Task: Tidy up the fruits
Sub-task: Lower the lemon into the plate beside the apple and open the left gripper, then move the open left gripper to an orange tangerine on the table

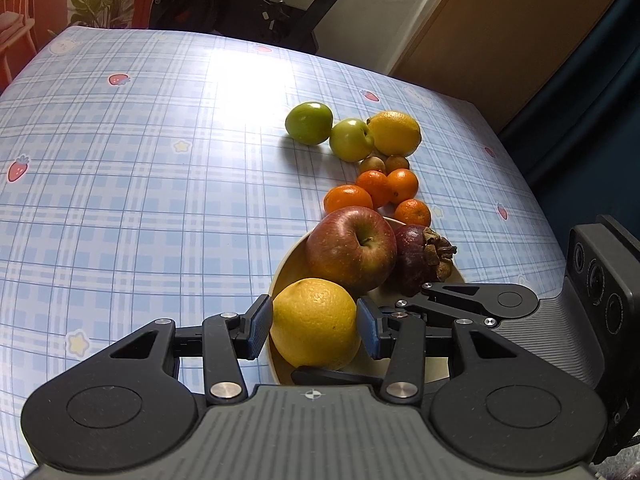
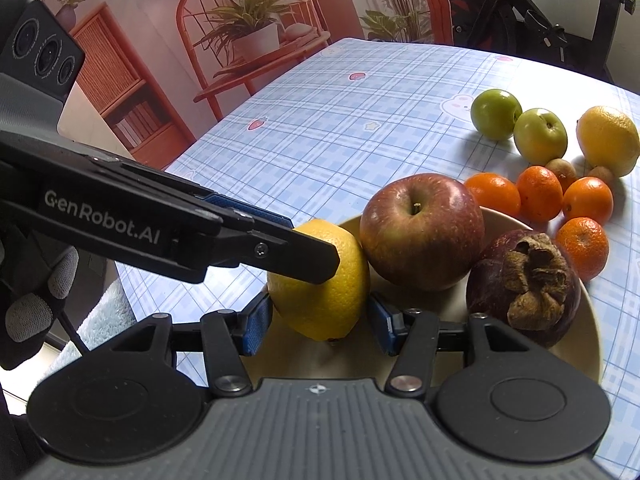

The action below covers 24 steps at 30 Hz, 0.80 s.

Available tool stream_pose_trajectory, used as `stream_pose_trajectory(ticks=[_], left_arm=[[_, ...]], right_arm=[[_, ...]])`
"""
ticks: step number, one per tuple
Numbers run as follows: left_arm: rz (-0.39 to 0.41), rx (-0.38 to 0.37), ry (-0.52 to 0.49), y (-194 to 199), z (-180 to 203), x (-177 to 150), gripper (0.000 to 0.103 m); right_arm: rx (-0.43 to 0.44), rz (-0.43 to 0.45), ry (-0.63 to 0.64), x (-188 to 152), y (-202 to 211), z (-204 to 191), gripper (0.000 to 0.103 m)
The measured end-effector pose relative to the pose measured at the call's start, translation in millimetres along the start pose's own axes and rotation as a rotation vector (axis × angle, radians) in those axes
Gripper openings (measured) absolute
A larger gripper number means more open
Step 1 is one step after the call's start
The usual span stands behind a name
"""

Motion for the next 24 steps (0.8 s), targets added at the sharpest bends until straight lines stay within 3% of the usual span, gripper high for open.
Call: stream_pose_trajectory(ticks=[13, 24], left_arm=[[0.056, 0.015, -0.006, 18.6, 6.2, 1.8, 0.048], [0.176, 0.049, -0.041, 52.8, 19.7, 7.7, 0.048]], right_arm=[[-0.002, 0.016, -0.011, -7.3, 9.1, -2.9, 0.057], [-0.031, 0.141, 0.001, -23.6, 58.7, 5.1, 0.057]])
Point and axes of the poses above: each gripper's, at about its wrist camera, not at the fingertips, and y roughly against the way its jaws point, z to its right, x to its top, the point moved 4 cm from there along -y, roughly the way its jaws point, and after that the axes turned 11 degrees about -z, right-handed, at the moved point
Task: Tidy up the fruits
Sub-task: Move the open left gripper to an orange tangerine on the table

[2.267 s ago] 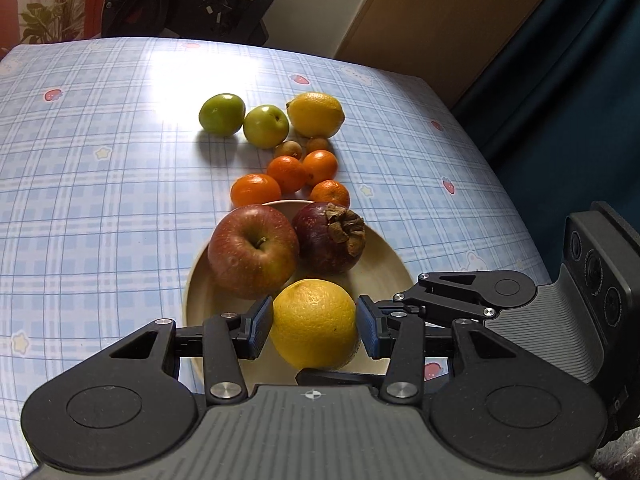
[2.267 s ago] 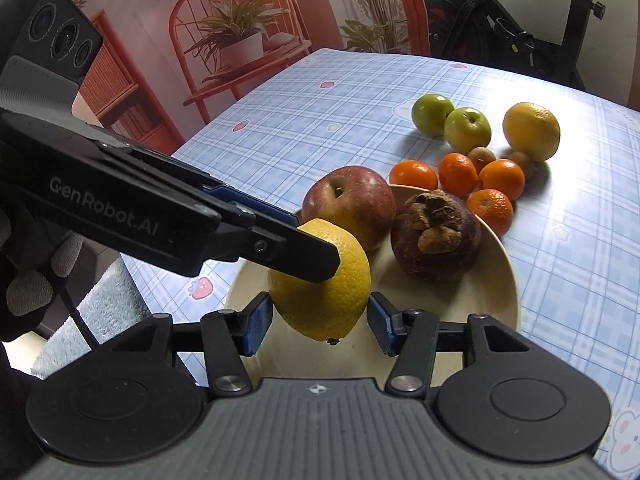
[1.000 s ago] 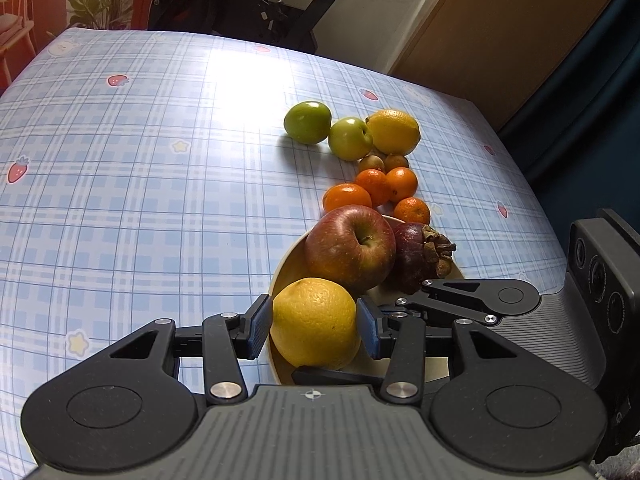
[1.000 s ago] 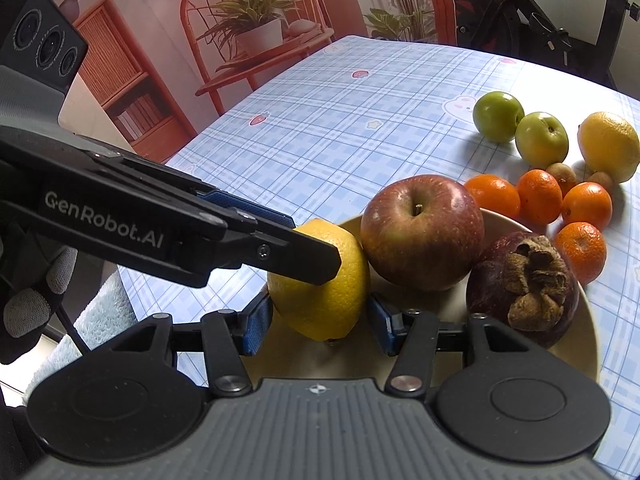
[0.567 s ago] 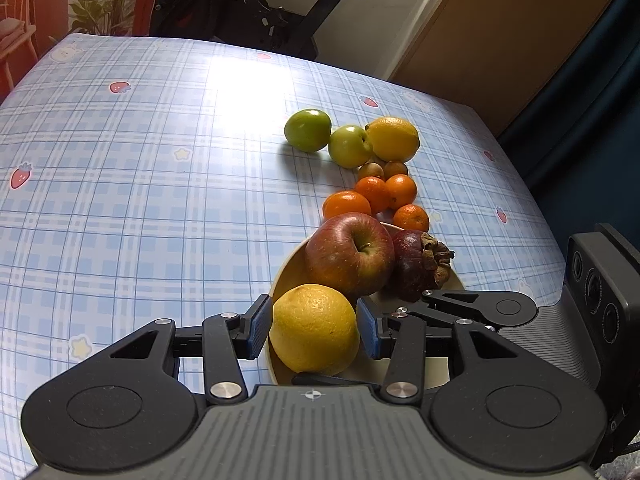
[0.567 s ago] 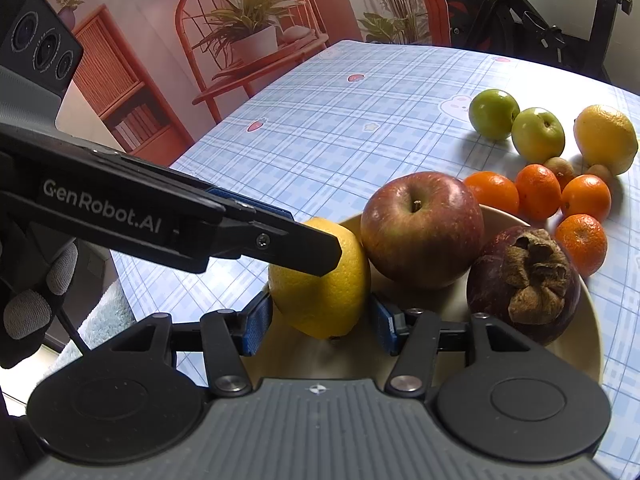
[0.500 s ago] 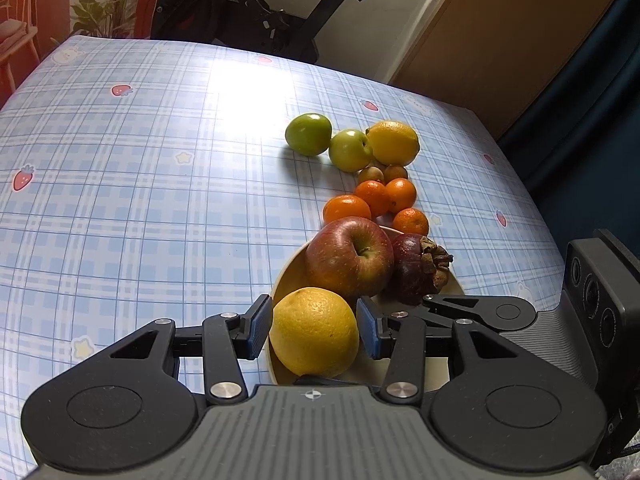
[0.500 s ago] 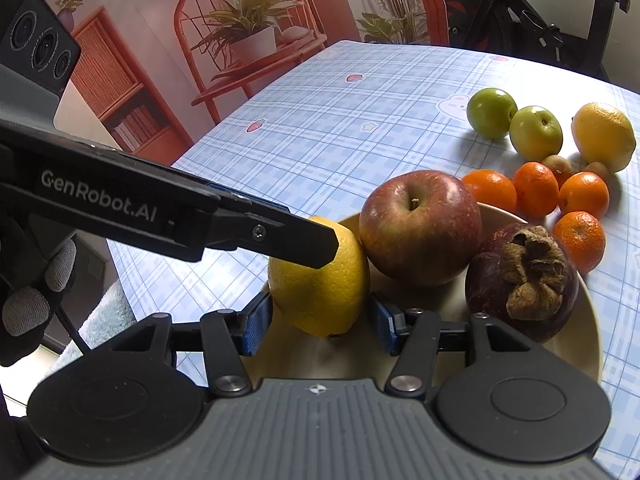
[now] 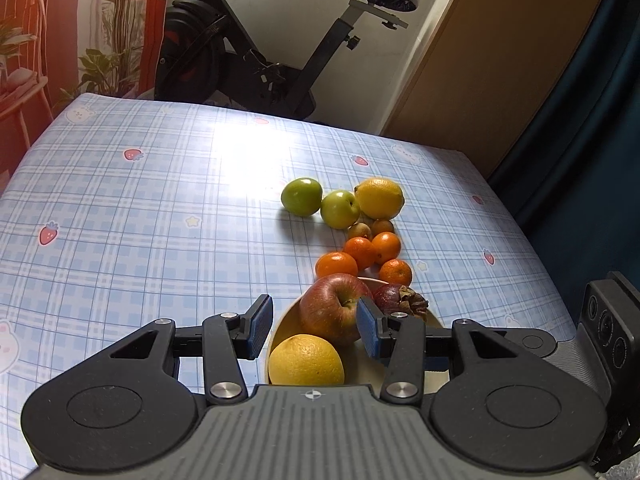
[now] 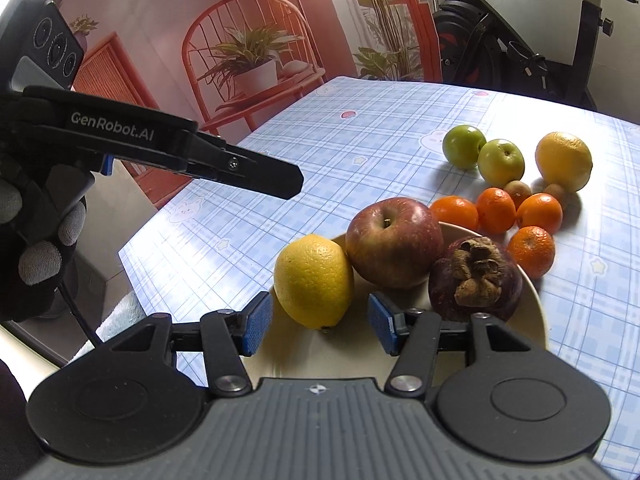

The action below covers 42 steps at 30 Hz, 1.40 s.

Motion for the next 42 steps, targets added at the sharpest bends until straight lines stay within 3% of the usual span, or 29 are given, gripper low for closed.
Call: stream_pose_trajectory(ticks=[7, 15, 26, 32, 39, 42], left_arm=[[0.092, 0.013, -0.054, 7.4, 18.4, 17.5, 0.048], [0.144, 0.031, -0.074, -1.4, 32.6, 45.7, 0.048], [0.120, 0.052, -0.109, -22.6, 35.2, 60.6, 0.048], [0.061, 0.066, -0.106, -41.8, 27.2, 68.4, 0.048], [-0.013, 0.045, -0.089, -63.8, 21.6, 74.9, 0.047], [-0.040, 0.046, -0.093, -70.4, 16.9, 72.8, 0.047]], right_arm=[[-0.091, 0.115, -0.043, 5.3, 39.8, 32.3, 0.057], [-0.181, 0.142, -0.082, 12.9, 54.5, 77.0, 0.057], [-0.201, 0.131, -0.117, 15.5, 43.3, 111.9, 0.057], [-0.243, 0.112, -0.120, 19.3, 35.3, 124.3, 0.056], [-0.265, 0.089, -0.149, 20.5, 32.4, 138.8, 0.046], [-0.217, 0.067, -0.178, 19.2, 25.3, 141.5, 0.039]])
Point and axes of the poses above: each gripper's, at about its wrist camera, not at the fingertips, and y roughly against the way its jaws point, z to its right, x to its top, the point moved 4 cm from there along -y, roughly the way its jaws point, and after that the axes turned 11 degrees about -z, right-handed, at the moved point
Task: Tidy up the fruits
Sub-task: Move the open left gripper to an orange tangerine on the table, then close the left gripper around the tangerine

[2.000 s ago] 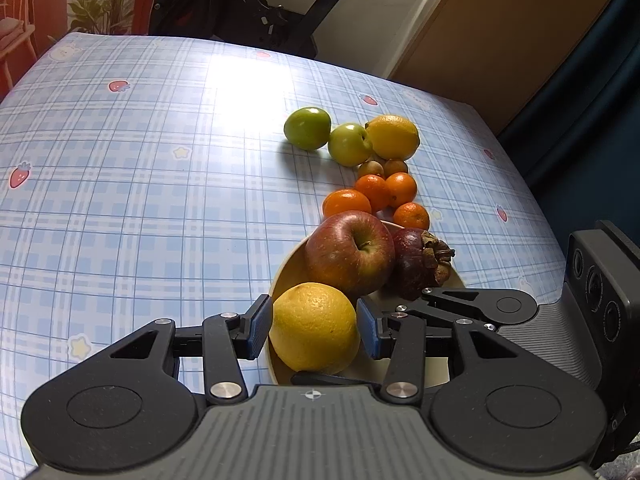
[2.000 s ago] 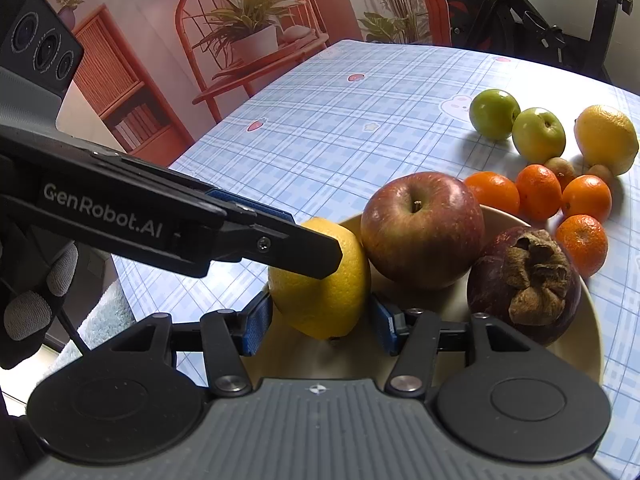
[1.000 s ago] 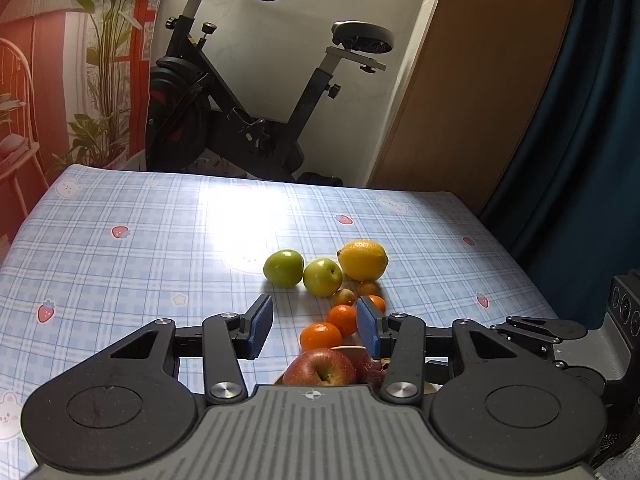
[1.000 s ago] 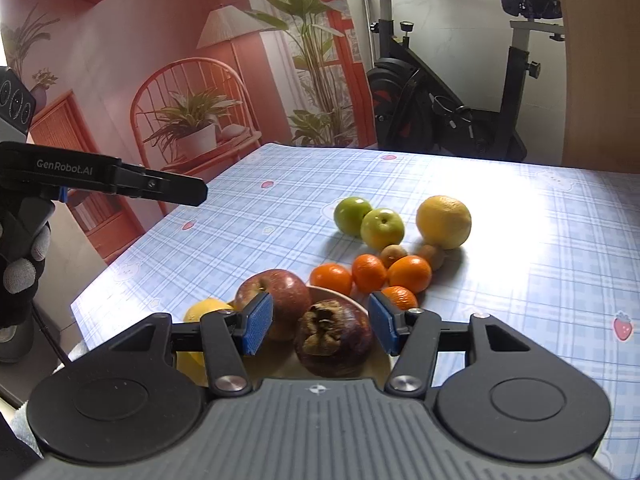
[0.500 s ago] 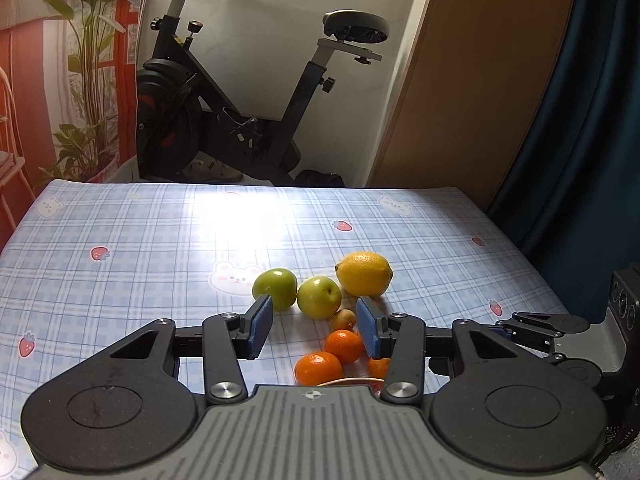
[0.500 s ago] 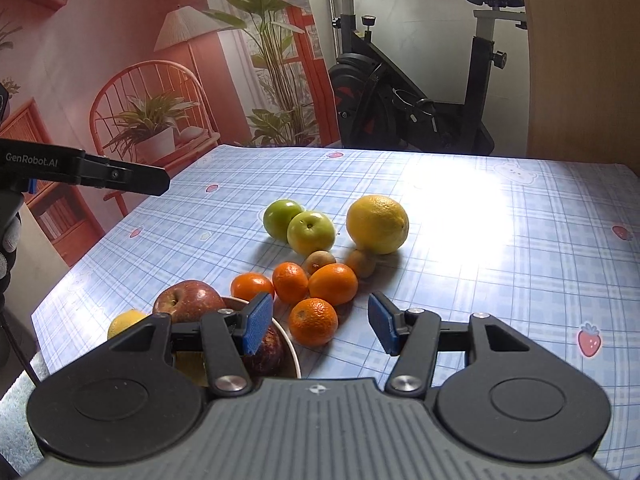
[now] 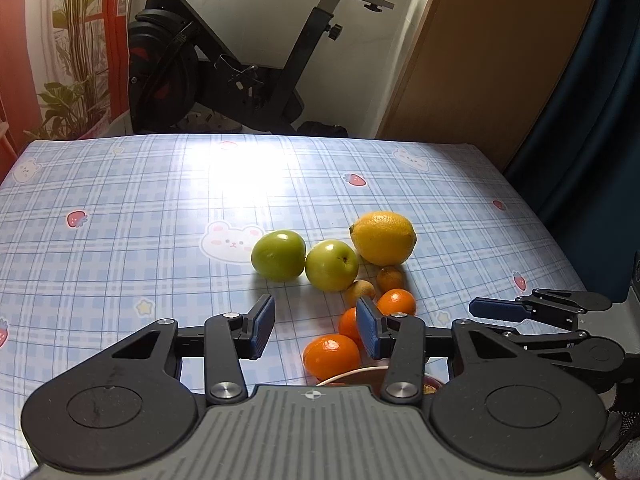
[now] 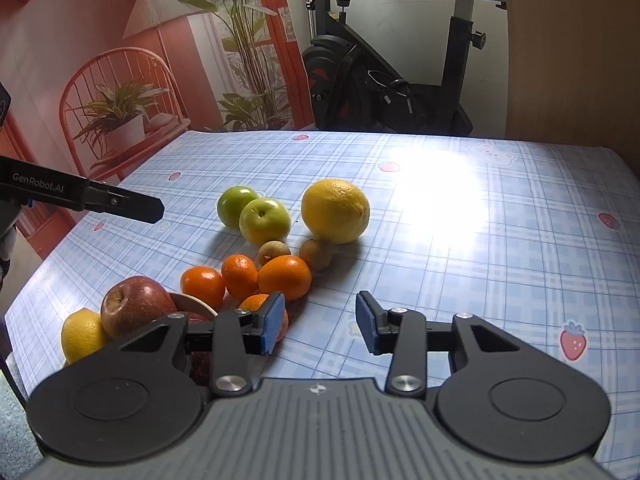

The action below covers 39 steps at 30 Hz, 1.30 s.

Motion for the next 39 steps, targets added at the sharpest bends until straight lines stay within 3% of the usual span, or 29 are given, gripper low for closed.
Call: stream_pose_trajectory(ticks=[26, 29, 35, 39], left_arm=[[-0.049, -0.036, 0.037, -19.8, -12.9, 5.2, 0.046], [-0.049, -0.038, 0.032, -19.5, -11.4, 4.2, 0.046], [-0.061, -0.014, 0.013, -25.6, -8.3, 1.8, 0.047], [-0.068, 0.000, -0.044, -34.5, 1.7, 1.9, 0.047]], right_arm=[[0.188, -0.089, -0.160, 9.0, -40.5, -5.1, 0.042], [0.227, -0.082, -0.192, 7.3, -39.9, -0.3, 0.038], [0.176, -0.065, -0.152, 5.6, -30.7, 4.5, 0.034], [0.076, -0.044, -0.112, 4.0, -21.0, 10.1, 0.034]])
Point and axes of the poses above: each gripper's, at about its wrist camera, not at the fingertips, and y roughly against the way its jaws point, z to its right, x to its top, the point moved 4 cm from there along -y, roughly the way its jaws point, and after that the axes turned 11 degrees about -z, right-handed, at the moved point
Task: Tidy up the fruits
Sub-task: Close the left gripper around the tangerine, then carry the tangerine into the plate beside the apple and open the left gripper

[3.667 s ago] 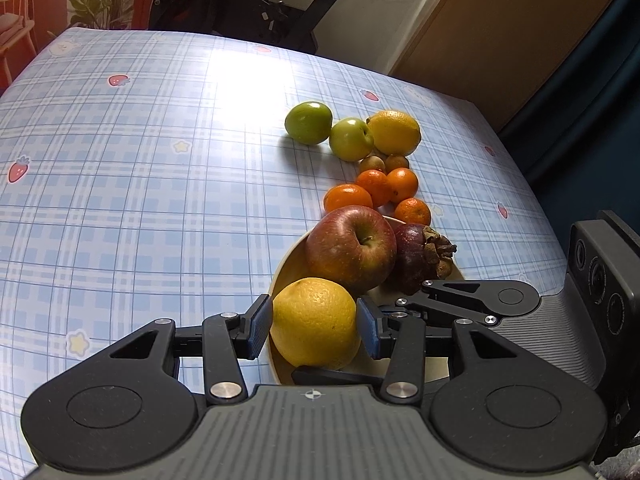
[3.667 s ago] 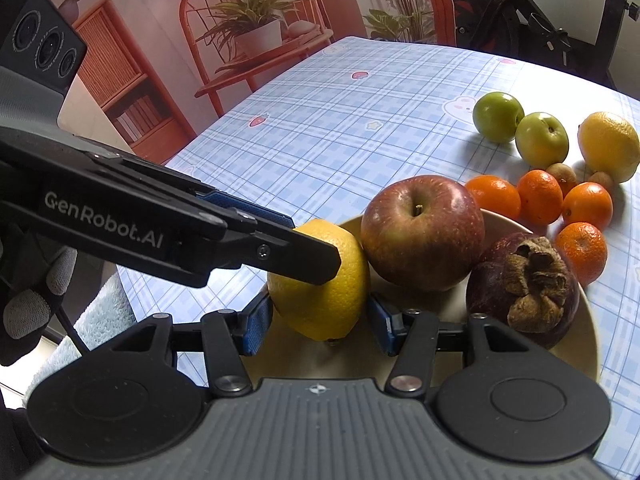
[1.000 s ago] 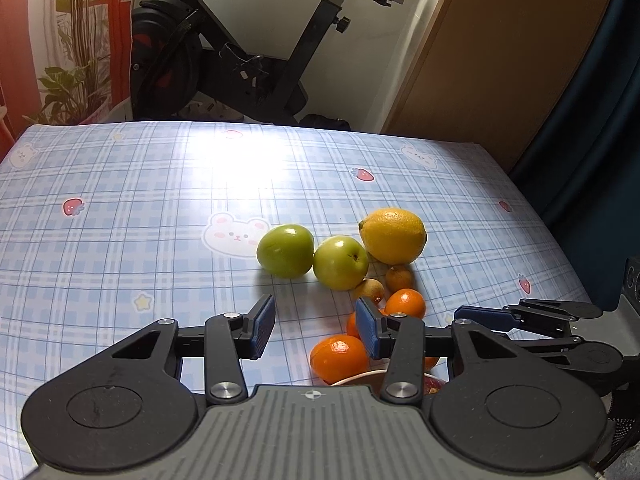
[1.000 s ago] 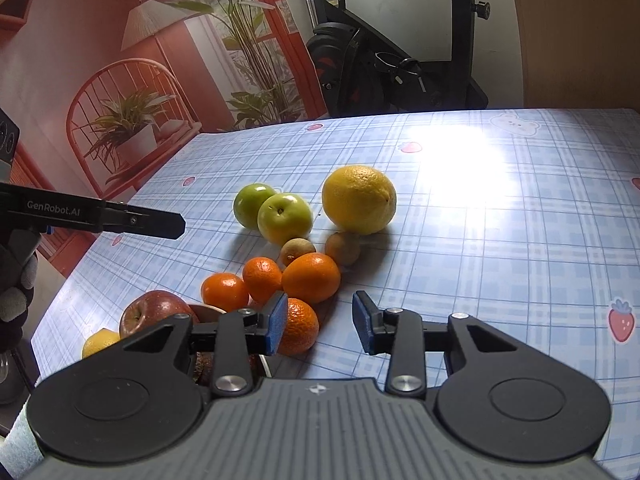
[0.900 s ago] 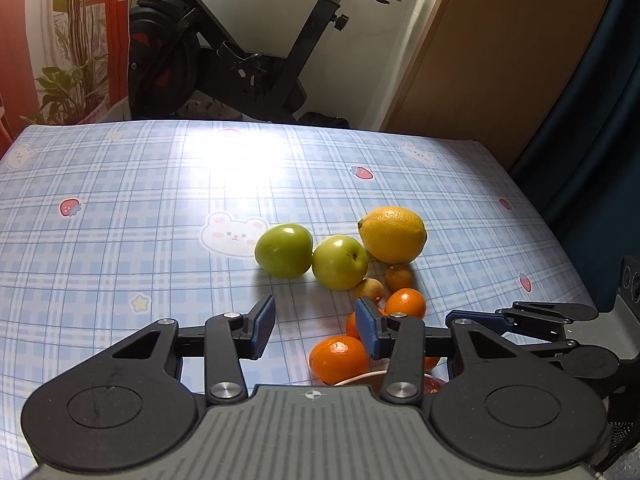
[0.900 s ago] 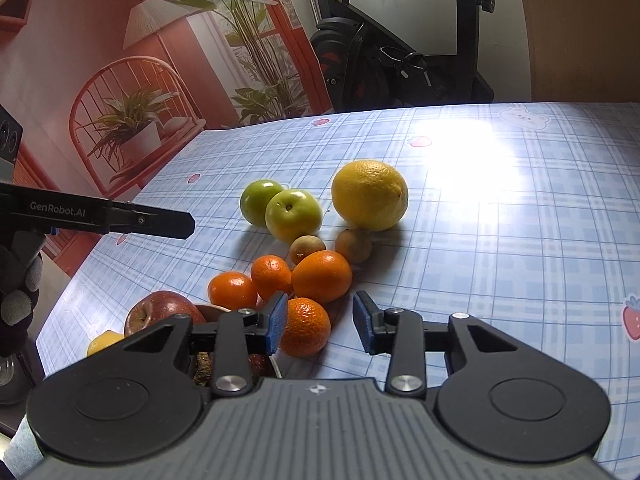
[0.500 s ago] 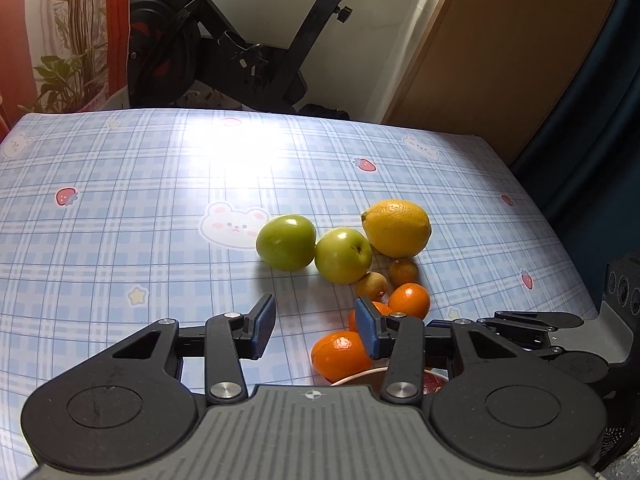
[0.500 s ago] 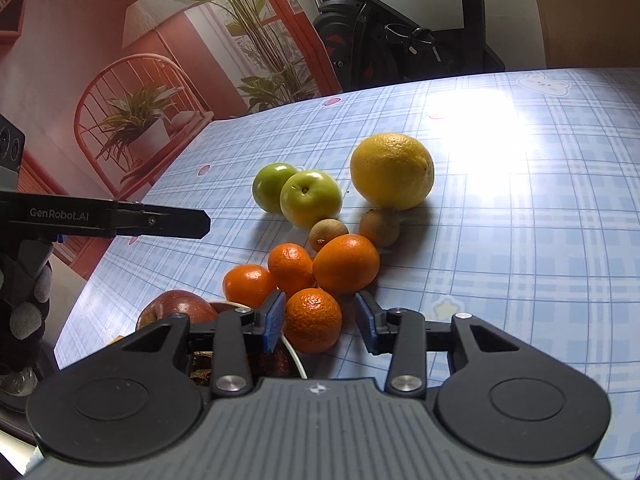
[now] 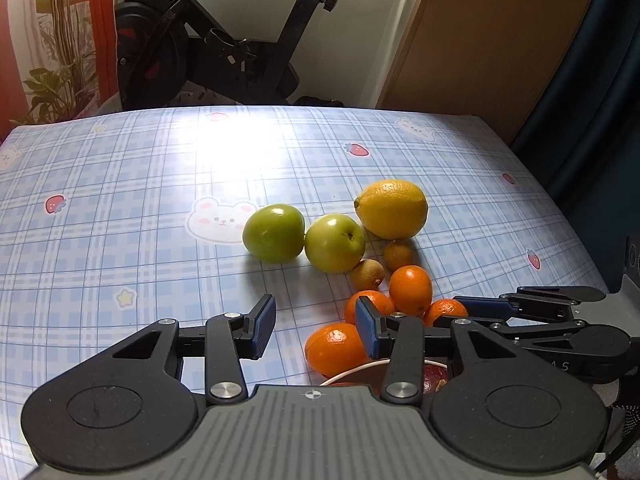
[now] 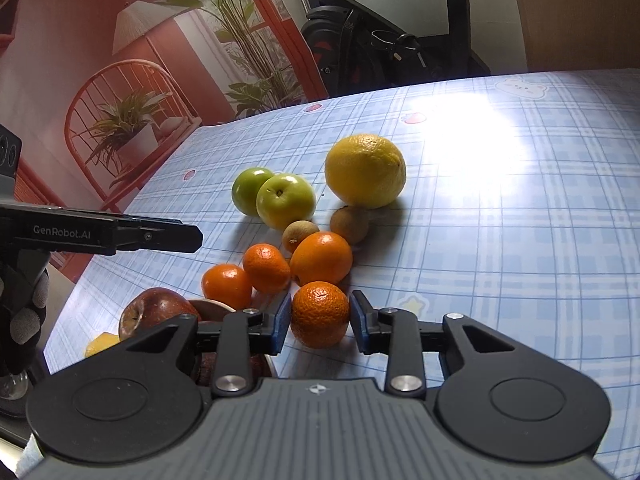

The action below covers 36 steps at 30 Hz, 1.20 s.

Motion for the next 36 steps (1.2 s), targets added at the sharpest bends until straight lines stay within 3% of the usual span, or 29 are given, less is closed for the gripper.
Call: stream_pose_trajectory(ticks=[7, 12, 19, 22, 27, 36], left_arm=[[-0.011, 0.021, -0.159, -18.8, 31.2, 5.0, 0.047], [-0.052, 0.039, -0.200, -34.9, 43.9, 7.7, 0.047], [-0.087, 0.043, -0.207, -48.5, 48.1, 10.7, 0.046], [-0.102, 0.036, -0.203, -53.9, 47.6, 10.5, 0.039], [-0.085, 0.042, -0.200, -52.6, 48.3, 9.6, 0.038], [-0.009, 0.007, -0.180, -16.7, 49.9, 2.9, 0.037]], right_arm=[[-0.057, 0.026, -0.006, -11.1, 12.7, 13.8, 0.034], [-0.063, 0.041, -0.010, -18.4, 17.8, 15.0, 0.034], [-0.046, 0.054, -0.022, -24.8, 22.1, 17.9, 0.034], [-0.039, 0.058, -0.032, -25.3, 23.0, 19.8, 0.034], [-0.029, 0.064, -0.050, -28.7, 25.8, 21.2, 0.034], [-0.028, 0.084, -0.070, -38.3, 38.6, 17.3, 0.034]])
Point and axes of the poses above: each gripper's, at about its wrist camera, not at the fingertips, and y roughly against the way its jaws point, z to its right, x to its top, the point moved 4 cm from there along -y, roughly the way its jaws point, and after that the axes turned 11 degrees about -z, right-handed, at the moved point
